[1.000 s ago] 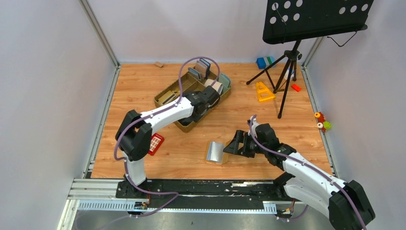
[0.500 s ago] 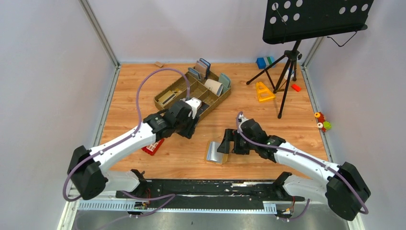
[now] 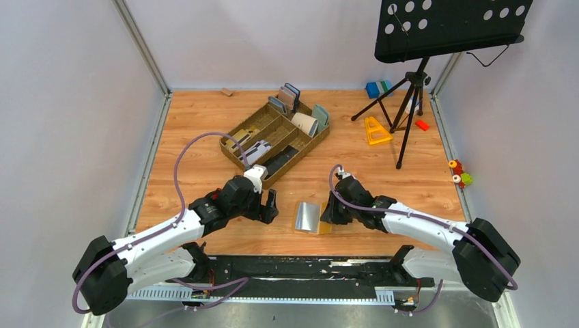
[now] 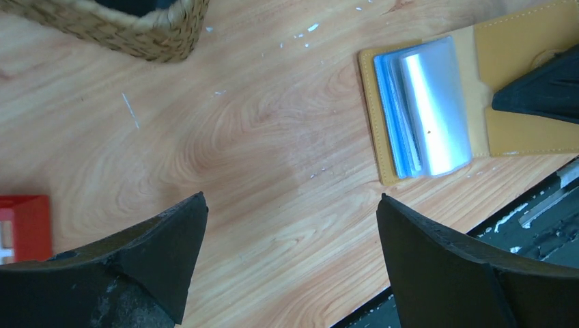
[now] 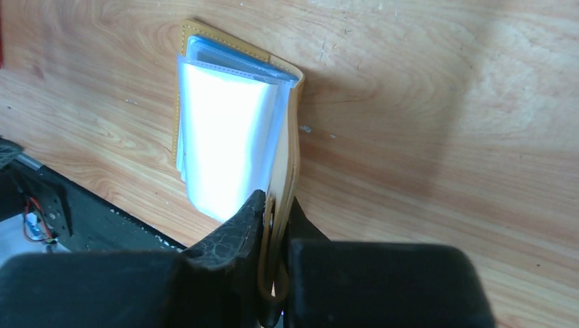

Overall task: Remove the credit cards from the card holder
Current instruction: Pick up the card holder from the center of the board.

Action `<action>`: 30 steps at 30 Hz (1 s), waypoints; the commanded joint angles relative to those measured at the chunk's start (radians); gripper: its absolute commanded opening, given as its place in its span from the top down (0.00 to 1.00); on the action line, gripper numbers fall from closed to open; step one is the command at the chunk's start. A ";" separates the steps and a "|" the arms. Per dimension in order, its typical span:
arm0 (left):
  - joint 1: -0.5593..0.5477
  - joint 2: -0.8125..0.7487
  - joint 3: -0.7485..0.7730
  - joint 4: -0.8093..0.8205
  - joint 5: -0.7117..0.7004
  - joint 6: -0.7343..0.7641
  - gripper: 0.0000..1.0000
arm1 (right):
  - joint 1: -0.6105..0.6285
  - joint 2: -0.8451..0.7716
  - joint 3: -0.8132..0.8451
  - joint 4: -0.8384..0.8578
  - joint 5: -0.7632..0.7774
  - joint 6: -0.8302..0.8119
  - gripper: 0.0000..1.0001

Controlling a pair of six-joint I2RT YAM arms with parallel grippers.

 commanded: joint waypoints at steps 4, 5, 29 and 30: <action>0.000 -0.057 -0.111 0.245 0.150 -0.113 0.00 | -0.051 -0.119 -0.081 0.200 -0.112 -0.051 1.00; 0.000 -0.069 -0.124 0.272 0.174 -0.119 0.00 | -0.058 -0.146 -0.102 0.250 -0.144 -0.052 1.00; 0.191 0.087 -0.270 1.246 0.668 -0.576 0.10 | -0.065 -0.454 -0.017 0.389 -0.307 -0.042 1.00; 0.191 0.089 -0.278 1.272 0.679 -0.589 0.12 | -0.064 -0.463 -0.027 0.405 -0.320 -0.028 1.00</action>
